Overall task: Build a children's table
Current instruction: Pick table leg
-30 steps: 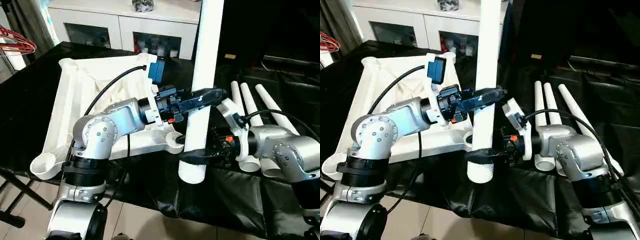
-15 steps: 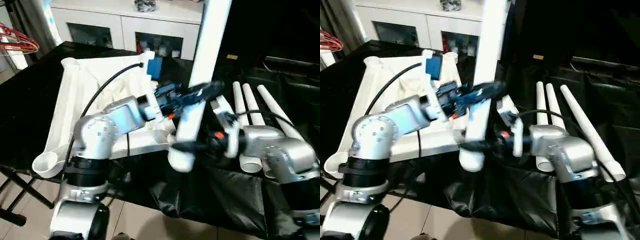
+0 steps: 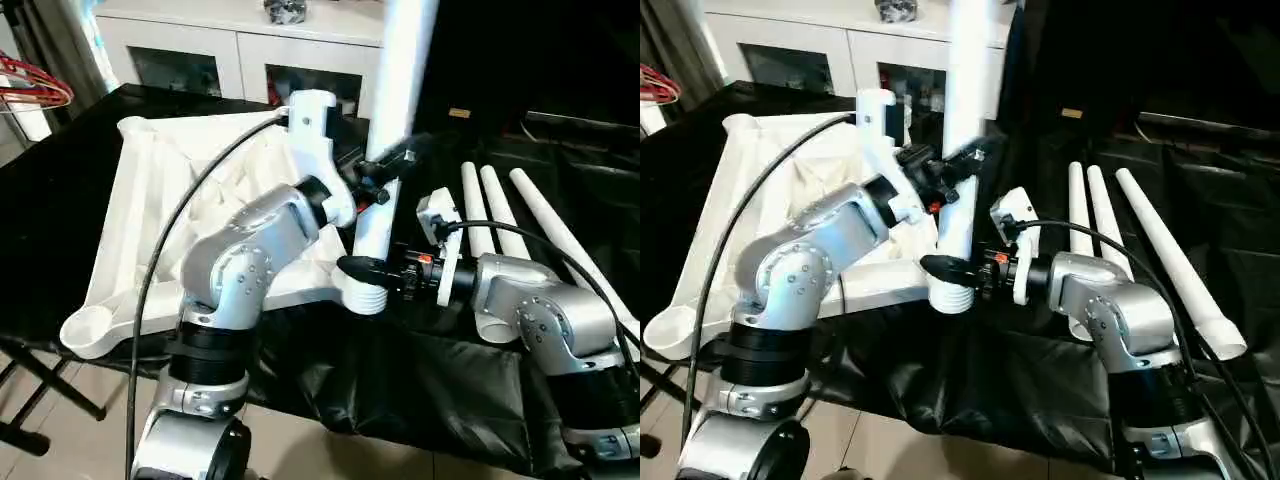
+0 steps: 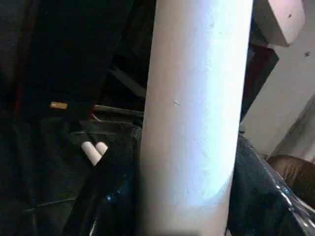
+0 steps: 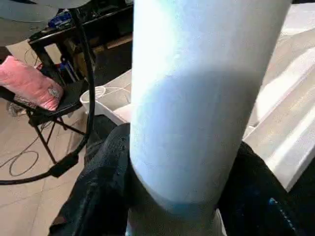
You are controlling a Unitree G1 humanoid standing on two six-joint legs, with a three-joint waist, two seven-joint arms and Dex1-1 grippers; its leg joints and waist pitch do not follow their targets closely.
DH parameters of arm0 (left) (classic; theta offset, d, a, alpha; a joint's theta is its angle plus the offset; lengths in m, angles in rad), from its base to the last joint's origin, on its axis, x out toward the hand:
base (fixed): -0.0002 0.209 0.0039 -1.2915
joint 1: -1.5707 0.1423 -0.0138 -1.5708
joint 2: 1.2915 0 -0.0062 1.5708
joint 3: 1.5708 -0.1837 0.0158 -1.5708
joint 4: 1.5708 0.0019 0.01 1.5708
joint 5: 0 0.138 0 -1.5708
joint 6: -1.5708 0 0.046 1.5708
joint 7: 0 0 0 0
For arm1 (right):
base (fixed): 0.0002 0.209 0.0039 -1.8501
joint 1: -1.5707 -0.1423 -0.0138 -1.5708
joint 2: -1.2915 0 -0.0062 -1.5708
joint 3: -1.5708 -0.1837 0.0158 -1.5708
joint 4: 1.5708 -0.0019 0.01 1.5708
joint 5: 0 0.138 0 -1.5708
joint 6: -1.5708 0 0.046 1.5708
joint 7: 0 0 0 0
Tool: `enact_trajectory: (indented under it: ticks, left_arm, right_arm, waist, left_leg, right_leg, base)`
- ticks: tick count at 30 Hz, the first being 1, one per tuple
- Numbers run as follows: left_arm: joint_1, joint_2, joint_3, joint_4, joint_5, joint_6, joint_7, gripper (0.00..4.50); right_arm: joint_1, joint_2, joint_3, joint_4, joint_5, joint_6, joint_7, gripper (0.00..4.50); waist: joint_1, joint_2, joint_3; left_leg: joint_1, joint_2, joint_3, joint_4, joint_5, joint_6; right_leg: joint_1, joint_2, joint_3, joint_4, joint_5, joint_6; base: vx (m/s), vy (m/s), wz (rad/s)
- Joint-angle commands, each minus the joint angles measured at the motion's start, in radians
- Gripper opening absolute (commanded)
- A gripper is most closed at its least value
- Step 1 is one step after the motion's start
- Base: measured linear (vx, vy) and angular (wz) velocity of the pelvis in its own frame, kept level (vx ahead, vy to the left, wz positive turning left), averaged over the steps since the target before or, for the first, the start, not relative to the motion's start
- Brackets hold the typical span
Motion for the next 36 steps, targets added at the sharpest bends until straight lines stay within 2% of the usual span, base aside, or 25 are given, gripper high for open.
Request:
enact_trajectory:
  ticks: [1, 5, 6, 9, 10, 12, 15, 19, 25, 31, 32, 36]
  left_arm:
    - [-0.003, -0.011, 0.007, 0.004, 0.009, -0.004, 0.032, 1.96]
    - [0.000, -0.007, 0.001, 0.007, 0.006, -0.001, 0.030, 1.90]
    - [0.000, -0.005, -0.003, 0.008, 0.007, 0.000, 0.025, 1.90]
    - [-0.005, -0.002, -0.016, 0.014, 0.019, -0.003, 0.009, 1.88]
    - [-0.007, 0.001, -0.023, 0.014, 0.022, -0.004, 0.003, 1.88]
    - [-0.008, 0.007, -0.042, 0.011, 0.025, -0.004, -0.018, 1.82]
    - [-0.010, 0.009, -0.057, 0.011, 0.030, -0.009, -0.030, 1.82]
    - [-0.016, 0.014, -0.079, 0.017, 0.040, -0.017, -0.049, 1.82]
    - [-0.015, 0.017, -0.091, 0.015, 0.040, -0.020, -0.065, 1.82]
    - [-0.007, 0.018, -0.096, 0.007, 0.035, -0.020, -0.084, 1.82]
    - [-0.008, 0.018, -0.097, 0.007, 0.036, -0.021, -0.086, 1.82]
    - [-0.009, 0.019, -0.099, 0.010, 0.040, -0.025, -0.092, 1.82]
  right_arm:
    - [0.003, -0.005, 0.003, -0.060, 0.002, -0.012, 0.004, 1.90]
    - [0.006, -0.022, 0.010, -0.066, -0.001, -0.012, 0.015, 1.90]
    - [0.005, -0.026, 0.010, -0.067, 0.001, -0.007, 0.019, 2.46]
    - [-0.002, -0.037, 0.007, -0.064, 0.015, 0.012, 0.031, 2.67]
    - [-0.006, -0.042, 0.010, -0.062, 0.010, 0.012, 0.032, 2.67]
    - [-0.015, -0.055, 0.021, -0.051, -0.013, 0.002, 0.031, 2.96]
    - [-0.024, -0.074, 0.034, -0.039, -0.029, 0.005, 0.038, 3.05]
    - [-0.029, -0.106, 0.037, -0.054, -0.004, 0.062, 0.067, 3.06]
    - [-0.035, -0.103, 0.043, -0.038, -0.006, 0.086, 0.052, 3.06]
    - [-0.038, -0.080, 0.025, -0.021, 0.024, 0.126, 0.035, 3.06]
    - [-0.038, -0.080, 0.025, -0.019, 0.023, 0.129, 0.034, 2.88]
    - [-0.038, -0.078, 0.024, -0.015, 0.023, 0.140, 0.035, 2.78]
  waist:
    - [-0.001, -0.017, -0.078]
    - [0.002, -0.015, -0.078]
    - [0.002, -0.014, -0.079]
    - [0.000, -0.014, -0.077]
    - [0.001, -0.012, -0.078]
    - [0.001, -0.012, -0.079]
    - [-0.001, -0.013, -0.079]
    - [-0.001, -0.012, -0.079]
    - [-0.002, -0.011, -0.080]
    - [-0.002, -0.009, -0.080]
    - [-0.002, -0.010, -0.080]
    - [-0.002, -0.010, -0.079]
  left_leg:
    - [0.006, 0.031, -0.007, -0.052, -0.040, 0.046]
    - [0.006, 0.032, -0.007, -0.052, -0.036, 0.046]
    - [0.006, 0.031, -0.007, -0.051, -0.038, 0.045]
    - [0.005, 0.030, -0.007, -0.051, -0.043, 0.047]
    - [0.006, 0.031, -0.008, -0.052, -0.047, 0.045]
    - [0.006, 0.032, -0.008, -0.052, -0.044, 0.043]
    - [0.007, 0.032, -0.008, -0.051, -0.043, 0.043]
    - [0.006, 0.031, -0.007, -0.050, -0.042, 0.049]
    - [0.006, 0.031, -0.008, -0.049, -0.043, 0.048]
    - [0.008, 0.033, -0.008, -0.051, -0.048, 0.044]
    - [0.008, 0.033, -0.008, -0.050, -0.045, 0.043]
    - [0.007, 0.032, -0.008, -0.051, -0.051, 0.040]
  right_leg:
    - [0.060, -0.073, 0.052, -0.070, 0.007, -0.199]
    - [0.060, -0.073, 0.052, -0.068, 0.012, -0.200]
    - [0.060, -0.073, 0.051, -0.068, 0.015, -0.201]
    - [0.062, -0.072, 0.052, -0.070, 0.018, -0.196]
    - [0.061, -0.073, 0.052, -0.071, 0.010, -0.195]
    - [0.061, -0.073, 0.052, -0.069, 0.016, -0.200]
    - [0.061, -0.072, 0.051, -0.069, 0.021, -0.204]
    - [0.063, -0.072, 0.053, -0.069, 0.030, -0.208]
    - [0.063, -0.072, 0.052, -0.068, 0.036, -0.217]
    - [0.062, -0.073, 0.052, -0.068, 0.032, -0.226]
    - [0.063, -0.073, 0.052, -0.066, 0.040, -0.226]
    - [0.063, -0.073, 0.052, -0.068, 0.031, -0.224]
  base:
    - [0.000, 0.000, 0.00]
    - [0.000, 0.000, 0.00]
    - [0.000, 0.000, 0.00]
    - [0.000, 0.000, 0.00]
    - [0.000, 0.000, 0.00]
    - [0.000, 0.000, 0.00]
    - [0.000, 0.000, 0.00]
    - [0.000, 0.000, 0.00]
    - [0.000, 0.000, 0.00]
    - [0.000, 0.000, 0.00]
    - [0.000, 0.000, 0.00]
    - [0.000, 0.000, 0.00]
